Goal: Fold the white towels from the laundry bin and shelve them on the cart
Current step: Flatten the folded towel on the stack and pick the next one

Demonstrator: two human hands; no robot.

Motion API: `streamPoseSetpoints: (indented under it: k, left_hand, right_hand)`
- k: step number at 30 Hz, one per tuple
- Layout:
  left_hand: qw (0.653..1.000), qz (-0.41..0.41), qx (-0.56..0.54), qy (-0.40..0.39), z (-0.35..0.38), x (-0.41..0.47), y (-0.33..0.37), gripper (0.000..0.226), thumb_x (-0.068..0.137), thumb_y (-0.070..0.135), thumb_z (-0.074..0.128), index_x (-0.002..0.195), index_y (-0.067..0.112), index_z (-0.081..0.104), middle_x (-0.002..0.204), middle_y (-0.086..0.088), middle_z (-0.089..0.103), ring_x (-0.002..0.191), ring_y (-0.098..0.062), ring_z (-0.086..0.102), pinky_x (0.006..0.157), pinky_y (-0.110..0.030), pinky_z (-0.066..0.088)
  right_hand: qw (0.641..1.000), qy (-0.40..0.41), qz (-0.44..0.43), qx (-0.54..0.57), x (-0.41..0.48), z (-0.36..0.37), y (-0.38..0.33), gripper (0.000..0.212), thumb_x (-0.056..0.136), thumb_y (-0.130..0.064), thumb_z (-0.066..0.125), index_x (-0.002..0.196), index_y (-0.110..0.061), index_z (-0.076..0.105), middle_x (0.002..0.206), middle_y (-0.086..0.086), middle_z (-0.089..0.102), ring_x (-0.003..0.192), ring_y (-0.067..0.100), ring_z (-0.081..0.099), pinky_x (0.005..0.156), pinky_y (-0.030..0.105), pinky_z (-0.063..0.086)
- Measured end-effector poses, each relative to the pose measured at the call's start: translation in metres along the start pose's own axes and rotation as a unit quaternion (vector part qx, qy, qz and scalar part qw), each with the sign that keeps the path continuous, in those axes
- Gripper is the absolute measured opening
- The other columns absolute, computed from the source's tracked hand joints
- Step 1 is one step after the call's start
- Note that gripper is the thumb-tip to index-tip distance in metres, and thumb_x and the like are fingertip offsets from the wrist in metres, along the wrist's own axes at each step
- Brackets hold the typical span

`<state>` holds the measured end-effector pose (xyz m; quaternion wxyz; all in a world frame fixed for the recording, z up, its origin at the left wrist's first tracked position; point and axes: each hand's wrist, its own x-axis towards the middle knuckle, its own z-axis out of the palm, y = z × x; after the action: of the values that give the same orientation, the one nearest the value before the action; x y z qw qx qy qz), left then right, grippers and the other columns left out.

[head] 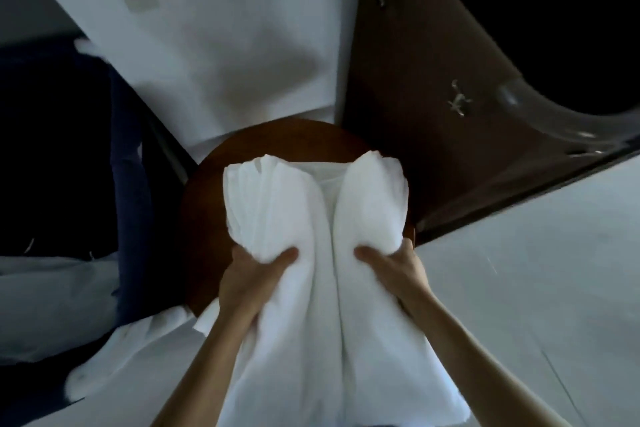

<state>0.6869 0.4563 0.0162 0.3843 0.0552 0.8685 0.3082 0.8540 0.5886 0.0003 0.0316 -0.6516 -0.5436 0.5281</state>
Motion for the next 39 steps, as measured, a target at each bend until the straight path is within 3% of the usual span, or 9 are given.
streamPoseSetpoints:
  k: [4,8,11,16,20,24,28,31,39]
  left_hand:
    - [0.997,0.04,-0.02,-0.055,0.005,-0.038,0.008,0.096,0.063,0.063,0.073,0.139,0.016,0.037,0.112,0.001,0.058,0.083,-0.014,0.056,0.071,-0.028,0.043]
    - [0.992,0.07,-0.017,-0.099,0.022,-0.074,0.011,0.119,0.035,0.076,0.062,0.138,0.02,0.04,0.123,0.001,0.059,0.095,-0.017,0.059,0.074,-0.027,0.046]
    - [0.987,0.076,-0.045,-0.138,0.039,-0.095,0.017,0.103,0.037,0.066,0.074,0.127,0.022,0.053,0.112,0.006,0.063,0.088,-0.01,0.061,0.069,-0.025,0.049]
    - [0.966,0.044,-0.072,-0.244,0.081,-0.14,0.021,0.101,0.018,0.06,0.087,0.108,0.022,0.065,0.1,-0.001,0.072,0.095,-0.024,0.067,0.09,-0.045,0.051]
    - [0.959,0.067,-0.062,-0.269,0.141,-0.193,0.014,0.104,0.01,0.061,0.086,0.104,0.02,0.067,0.091,-0.002,0.074,0.087,-0.026,0.069,0.079,-0.041,0.054]
    - [0.949,0.101,-0.074,-0.29,0.203,-0.243,0.015,0.099,0.018,0.056,0.085,0.107,0.02,0.061,0.094,0.0,0.07,0.086,-0.023,0.067,0.069,-0.034,0.052]
    - [0.933,0.133,-0.063,-0.328,0.256,-0.271,0.025,0.053,0.069,0.033,0.082,0.108,0.027,0.048,0.089,0.009,0.059,0.081,-0.011,0.056,0.082,-0.034,0.042]
    - [0.931,0.133,-0.042,-0.338,0.29,-0.279,0.034,0.036,0.082,0.024,0.07,0.111,0.024,0.049,0.09,0.007,0.061,0.081,-0.012,0.057,0.08,-0.032,0.044]
    - [0.934,0.132,-0.034,-0.331,0.385,-0.278,0.076,0.062,0.044,0.052,0.079,0.098,0.027,0.061,0.092,0.006,0.069,0.086,-0.014,0.065,0.069,-0.027,0.049]
  right_hand:
    - [0.999,0.024,-0.01,0.044,-0.034,-0.036,0.022,0.057,0.067,-0.046,0.077,0.109,-0.021,0.048,0.09,-0.006,0.059,0.079,0.014,0.06,0.057,0.026,0.046]
    - [0.997,0.037,-0.007,0.066,-0.062,-0.072,0.055,0.067,0.051,-0.055,0.069,0.106,-0.022,0.049,0.089,-0.006,0.058,0.081,0.017,0.06,0.066,0.032,0.05]
    - [0.993,0.051,0.003,0.105,-0.075,-0.103,0.08,0.069,0.048,-0.054,0.07,0.105,-0.022,0.048,0.09,-0.004,0.059,0.083,0.017,0.06,0.071,0.035,0.052]
    - [0.984,0.045,0.006,0.174,-0.091,-0.168,0.13,0.068,0.039,-0.055,0.074,0.098,-0.026,0.057,0.096,-0.003,0.066,0.089,0.018,0.064,0.08,0.038,0.055]
    - [0.981,0.061,-0.02,0.182,-0.106,-0.23,0.183,0.075,0.034,-0.058,0.072,0.101,-0.027,0.061,0.098,-0.004,0.068,0.092,0.018,0.064,0.085,0.042,0.054]
    - [0.983,0.07,-0.044,0.167,-0.12,-0.282,0.231,0.078,0.036,-0.062,0.066,0.105,-0.026,0.058,0.102,-0.002,0.066,0.093,0.019,0.062,0.084,0.041,0.054]
    - [0.982,0.06,-0.08,0.163,-0.126,-0.329,0.262,0.085,0.036,-0.063,0.061,0.114,-0.028,0.053,0.11,-0.003,0.061,0.1,0.017,0.059,0.084,0.034,0.052]
    - [0.978,0.036,-0.116,0.167,-0.122,-0.363,0.277,0.083,0.038,-0.063,0.06,0.114,-0.033,0.045,0.115,-0.007,0.057,0.1,0.007,0.056,0.078,0.019,0.049]
    - [0.993,-0.006,-0.096,0.064,-0.052,-0.452,0.308,0.092,0.042,-0.068,0.059,0.123,-0.033,0.035,0.123,-0.006,0.044,0.115,0.016,0.047,0.1,0.04,0.042]
